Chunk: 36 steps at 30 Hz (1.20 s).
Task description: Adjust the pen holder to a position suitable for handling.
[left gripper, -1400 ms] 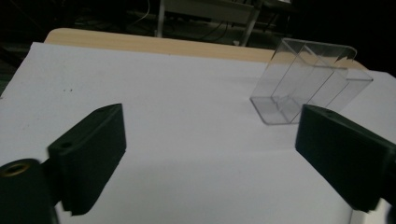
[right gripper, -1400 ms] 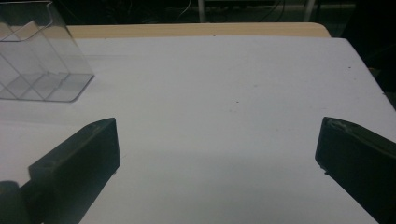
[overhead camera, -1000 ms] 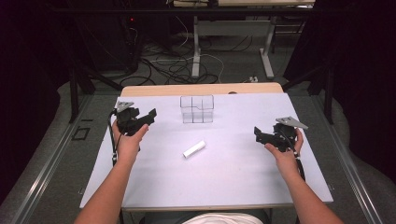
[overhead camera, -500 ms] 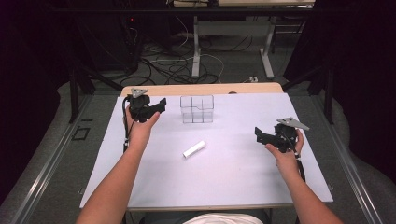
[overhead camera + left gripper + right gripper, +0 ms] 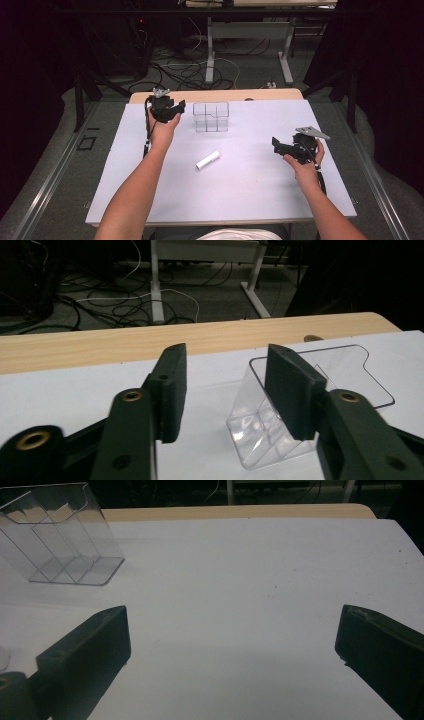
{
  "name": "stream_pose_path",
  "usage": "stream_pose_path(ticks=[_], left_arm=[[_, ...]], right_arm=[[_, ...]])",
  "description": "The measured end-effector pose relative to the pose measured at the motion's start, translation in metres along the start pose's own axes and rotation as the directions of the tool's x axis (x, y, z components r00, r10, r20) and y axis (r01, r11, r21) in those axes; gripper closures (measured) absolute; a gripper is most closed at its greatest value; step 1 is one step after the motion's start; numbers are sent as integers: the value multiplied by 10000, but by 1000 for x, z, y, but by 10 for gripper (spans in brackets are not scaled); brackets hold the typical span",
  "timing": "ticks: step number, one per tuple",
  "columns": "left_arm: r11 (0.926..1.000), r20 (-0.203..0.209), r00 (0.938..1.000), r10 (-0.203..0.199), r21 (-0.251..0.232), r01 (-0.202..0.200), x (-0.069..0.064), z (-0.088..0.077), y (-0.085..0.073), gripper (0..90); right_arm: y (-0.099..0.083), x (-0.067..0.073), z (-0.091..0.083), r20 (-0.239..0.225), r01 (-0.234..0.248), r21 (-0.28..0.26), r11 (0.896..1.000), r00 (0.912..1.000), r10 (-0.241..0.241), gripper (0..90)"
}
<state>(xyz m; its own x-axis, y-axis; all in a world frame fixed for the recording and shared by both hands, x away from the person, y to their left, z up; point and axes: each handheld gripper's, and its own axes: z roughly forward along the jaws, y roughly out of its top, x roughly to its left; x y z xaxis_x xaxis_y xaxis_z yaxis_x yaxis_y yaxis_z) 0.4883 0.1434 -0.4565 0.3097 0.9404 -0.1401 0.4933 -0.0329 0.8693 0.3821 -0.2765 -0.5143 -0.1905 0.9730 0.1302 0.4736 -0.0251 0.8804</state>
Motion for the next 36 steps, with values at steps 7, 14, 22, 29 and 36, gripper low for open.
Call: stream_pose_path(ticks=[7, 14, 22, 29, 36], left_arm=[[9992, 132, 9999, -57, 388, 51, -10, 15, -4, 686], [9967, -26, 10000, -58, 811, 60, -11, 29, -10, 765], [9906, 94, 9996, -277, 1343, 262, -10, 41, -17, 838], [9864, 246, 9989, -395, 1605, 350, -16, 47, -20, 876], [9843, 94, 9991, -415, 1718, 393, -18, 48, -22, 888]], right_arm=[[-1, 1, 1, -84, 63, 10, 10000, 9999, -63, 6], [-1, 2, 1, -199, -203, 67, 9998, 9996, 205, 11], [-2, 3, -1, -249, -311, 70, 9995, 9992, 313, 24], [-2, 1, 0, -226, -250, 73, 9997, 9994, 252, 31], [-1, 1, -1, -235, -314, 82, 9995, 9992, 315, 33]])
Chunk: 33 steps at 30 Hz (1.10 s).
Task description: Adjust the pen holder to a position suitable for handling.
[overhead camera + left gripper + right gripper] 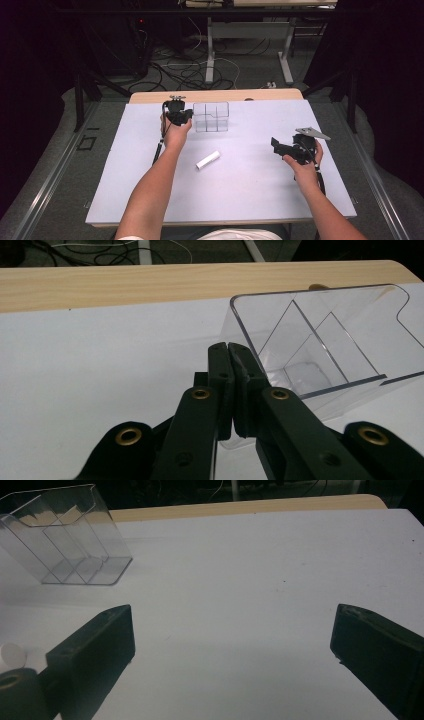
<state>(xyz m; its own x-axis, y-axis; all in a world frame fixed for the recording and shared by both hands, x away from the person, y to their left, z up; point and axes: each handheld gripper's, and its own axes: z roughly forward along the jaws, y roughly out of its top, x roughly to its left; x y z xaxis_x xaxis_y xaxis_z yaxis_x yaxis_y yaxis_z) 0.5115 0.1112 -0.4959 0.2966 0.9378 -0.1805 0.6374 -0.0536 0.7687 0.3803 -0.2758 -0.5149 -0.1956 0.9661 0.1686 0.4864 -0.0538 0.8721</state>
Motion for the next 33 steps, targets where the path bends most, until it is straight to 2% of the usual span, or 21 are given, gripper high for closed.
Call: stream_pose_path(ticks=[3, 5, 8, 11, 18, 24, 27, 33], left_arm=[[9997, 40, 10000, -52, -241, 53, -1, -2, 2, 893], [9998, 97, 9999, -126, -168, 128, -2, -2, 4, 893], [9998, -218, 9996, 169, -52, -170, -6, -1, 7, 897], [9995, -407, 9987, 305, -39, -307, -8, 1, 7, 899], [9992, -383, 9985, 397, -15, -398, -7, 2, 7, 900], [9996, -418, 9987, 290, -28, -291, -8, 2, 7, 900], [9999, -281, 9995, 142, -45, -144, -8, 2, 6, 900], [9992, -204, 9991, 371, -114, -373, -14, 4, 6, 900]], right_arm=[[0, 0, -1, 57, -126, 93, 9999, 9999, 125, 35], [-1, -1, 0, 48, -53, 22, 10000, 10000, 53, 36], [-1, -1, 0, 77, -150, 74, 9999, 9999, 149, 40], [-1, -2, 0, 69, -103, 59, 9999, 9999, 103, 40], [-1, -2, 1, 67, -36, 152, 9999, 10000, 35, 42], [-2, -1, 2, 50, -141, 132, 9998, 9999, 140, 43], [-2, -2, 2, 37, -117, 133, 9998, 9999, 116, 44], [-2, -2, 2, 49, -176, 157, 9997, 9998, 175, 45]])
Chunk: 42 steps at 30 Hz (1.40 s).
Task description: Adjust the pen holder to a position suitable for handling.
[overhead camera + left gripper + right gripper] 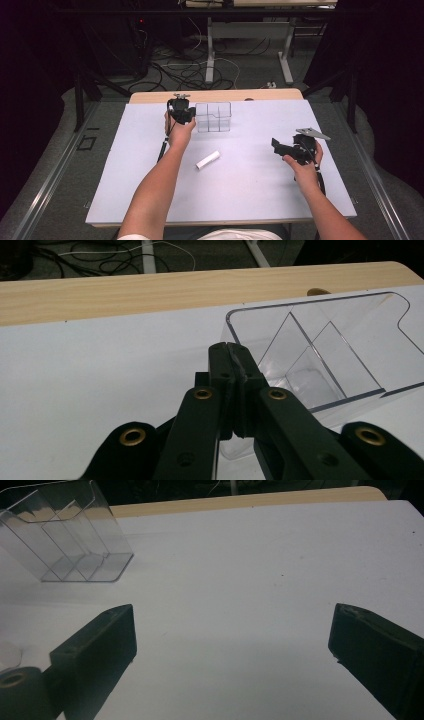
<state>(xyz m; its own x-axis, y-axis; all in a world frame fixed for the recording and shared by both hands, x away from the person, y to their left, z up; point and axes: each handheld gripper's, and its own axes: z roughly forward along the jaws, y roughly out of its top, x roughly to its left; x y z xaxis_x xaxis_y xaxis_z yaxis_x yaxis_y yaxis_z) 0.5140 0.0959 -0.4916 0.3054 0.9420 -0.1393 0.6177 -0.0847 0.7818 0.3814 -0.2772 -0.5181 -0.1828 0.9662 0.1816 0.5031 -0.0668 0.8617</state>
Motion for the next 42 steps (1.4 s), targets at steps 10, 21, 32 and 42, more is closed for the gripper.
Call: stream_pose_path(ticks=[10, 21, 32, 42], left_arm=[[10000, 201, 9998, -93, -16, 94, -7, 2, 0, 900], [9999, 424, 9990, 112, 51, -114, -17, 6, 1, 900], [9993, 536, 9981, 313, 180, -323, -11, -1, 2, 875], [9998, 913, 9957, 177, 103, -188, -3, -13, -4, 817]], right_arm=[[0, -2, 0, 4, 24, -18, 10000, 10000, -24, 47], [0, -2, 0, 16, 17, 1, 10000, 10000, -17, 47], [0, -3, 0, 37, -43, 5, 10000, 10000, 43, 47], [0, -3, 0, 73, 0, -9, 10000, 10000, 0, 48]])
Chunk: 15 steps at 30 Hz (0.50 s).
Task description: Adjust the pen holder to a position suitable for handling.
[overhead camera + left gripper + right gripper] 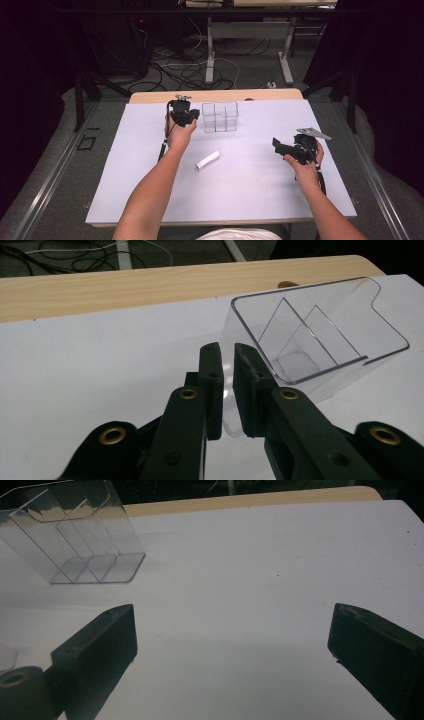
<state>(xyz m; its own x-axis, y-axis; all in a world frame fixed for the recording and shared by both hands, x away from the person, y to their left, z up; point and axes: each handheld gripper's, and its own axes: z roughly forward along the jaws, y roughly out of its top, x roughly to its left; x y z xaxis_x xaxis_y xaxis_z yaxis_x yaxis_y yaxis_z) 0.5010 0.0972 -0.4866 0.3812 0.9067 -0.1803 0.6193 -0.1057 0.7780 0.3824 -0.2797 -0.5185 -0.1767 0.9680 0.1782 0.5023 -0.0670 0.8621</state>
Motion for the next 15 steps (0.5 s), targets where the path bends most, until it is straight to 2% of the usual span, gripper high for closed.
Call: stream_pose_path(ticks=[1, 7, 8, 13, 15], left_arm=[[9999, 46, 9999, 133, 7, -133, 0, -2, 0, 810], [9994, 414, 9990, 178, -314, -165, -4, -10, -4, 751], [9991, 457, 9984, 327, -278, -314, -4, -12, -5, 732], [9990, 813, 9964, 223, -402, -191, -6, -17, -15, 703], [9984, 845, 9955, 425, -396, -393, -6, -19, -20, 680]], right_arm=[[0, 0, 0, -3, 30, 20, 10000, 10000, -30, 48], [0, 1, 1, -21, 92, 22, 10000, 10000, -92, 49], [-1, 1, 1, -34, 76, 27, 10000, 10000, -76, 50], [-1, 2, 1, -80, 2, 79, 10000, 10000, -2, 50], [-1, 2, 1, -28, 53, 34, 10000, 10000, -53, 50]])
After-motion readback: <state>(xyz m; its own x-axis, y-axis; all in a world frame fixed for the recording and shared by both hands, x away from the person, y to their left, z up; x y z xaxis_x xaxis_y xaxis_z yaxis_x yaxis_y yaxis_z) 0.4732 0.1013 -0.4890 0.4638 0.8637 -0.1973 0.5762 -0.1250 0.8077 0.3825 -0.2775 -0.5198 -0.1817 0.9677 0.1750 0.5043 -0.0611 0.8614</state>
